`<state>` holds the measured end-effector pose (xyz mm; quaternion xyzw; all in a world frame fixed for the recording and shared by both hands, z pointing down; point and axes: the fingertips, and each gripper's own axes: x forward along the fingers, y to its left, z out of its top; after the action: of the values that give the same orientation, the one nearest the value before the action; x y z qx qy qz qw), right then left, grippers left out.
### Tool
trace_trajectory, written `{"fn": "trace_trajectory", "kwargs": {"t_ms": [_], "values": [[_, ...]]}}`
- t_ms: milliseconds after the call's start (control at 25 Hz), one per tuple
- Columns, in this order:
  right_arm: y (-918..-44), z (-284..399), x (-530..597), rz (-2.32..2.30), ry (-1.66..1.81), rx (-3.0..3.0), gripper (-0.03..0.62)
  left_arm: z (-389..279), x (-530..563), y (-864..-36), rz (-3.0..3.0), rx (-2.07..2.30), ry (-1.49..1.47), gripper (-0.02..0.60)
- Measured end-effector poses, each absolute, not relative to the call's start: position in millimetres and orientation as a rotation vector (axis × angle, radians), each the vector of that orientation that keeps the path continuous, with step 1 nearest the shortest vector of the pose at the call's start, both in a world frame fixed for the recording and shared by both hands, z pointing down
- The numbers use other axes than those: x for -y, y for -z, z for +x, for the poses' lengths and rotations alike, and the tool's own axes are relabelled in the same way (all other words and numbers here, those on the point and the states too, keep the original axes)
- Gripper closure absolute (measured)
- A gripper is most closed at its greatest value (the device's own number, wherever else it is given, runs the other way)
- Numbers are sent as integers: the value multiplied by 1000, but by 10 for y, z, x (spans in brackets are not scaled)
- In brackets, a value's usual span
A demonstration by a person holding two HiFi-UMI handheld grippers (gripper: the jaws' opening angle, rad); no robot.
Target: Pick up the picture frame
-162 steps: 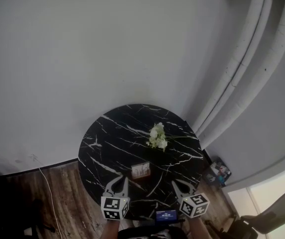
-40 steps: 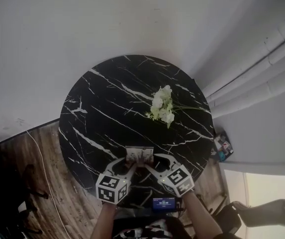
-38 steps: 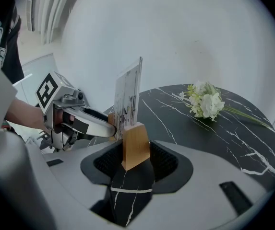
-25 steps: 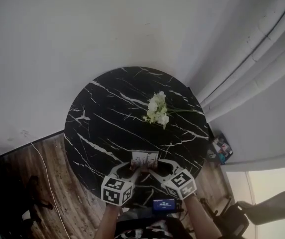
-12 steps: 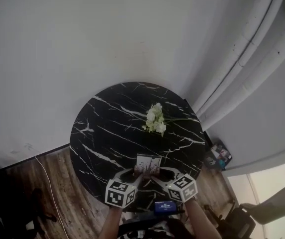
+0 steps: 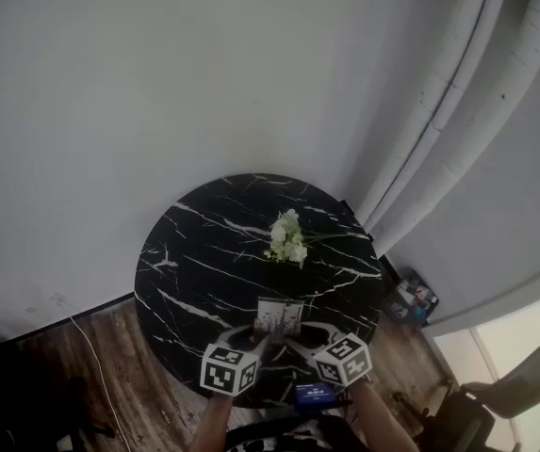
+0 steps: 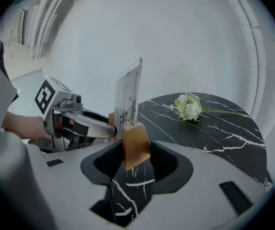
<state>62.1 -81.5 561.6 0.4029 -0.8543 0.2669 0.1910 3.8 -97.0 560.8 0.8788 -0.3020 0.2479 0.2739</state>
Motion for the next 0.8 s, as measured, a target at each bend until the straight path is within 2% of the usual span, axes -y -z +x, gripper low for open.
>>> {"fn": "trace_trajectory", "kwargs": {"t_ms": [800], "values": [[-5481,653,823,1195,-730,2391,428,70,997,-5477,2398,799,-649,422]]}}
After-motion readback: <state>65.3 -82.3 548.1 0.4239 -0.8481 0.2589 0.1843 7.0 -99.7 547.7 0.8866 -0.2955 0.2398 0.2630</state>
